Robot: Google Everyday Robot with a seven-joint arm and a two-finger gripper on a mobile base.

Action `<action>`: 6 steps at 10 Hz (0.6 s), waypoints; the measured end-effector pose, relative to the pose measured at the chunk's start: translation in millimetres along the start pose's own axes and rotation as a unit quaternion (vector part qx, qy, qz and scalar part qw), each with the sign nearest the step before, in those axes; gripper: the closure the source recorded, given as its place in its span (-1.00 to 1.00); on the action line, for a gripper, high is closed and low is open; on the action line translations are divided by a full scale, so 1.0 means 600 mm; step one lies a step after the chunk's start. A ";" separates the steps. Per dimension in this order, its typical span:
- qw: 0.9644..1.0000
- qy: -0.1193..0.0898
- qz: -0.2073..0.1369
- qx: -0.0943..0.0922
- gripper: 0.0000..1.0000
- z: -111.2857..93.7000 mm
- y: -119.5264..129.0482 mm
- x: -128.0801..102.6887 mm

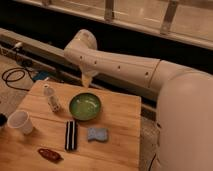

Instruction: Move the arm in a circular motion

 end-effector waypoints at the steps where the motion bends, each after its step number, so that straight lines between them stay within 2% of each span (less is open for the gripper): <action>1: 1.000 0.002 -0.010 -0.011 -0.60 -0.008 0.027 0.018; 2: 0.999 0.007 -0.020 -0.024 -0.60 -0.017 0.059 0.044; 3: 0.999 0.015 -0.029 -0.039 -0.60 -0.026 0.094 0.086; 4: 0.998 0.022 -0.029 -0.041 -0.60 -0.031 0.109 0.115; 6: 0.999 0.038 -0.012 -0.034 -0.60 -0.038 0.137 0.174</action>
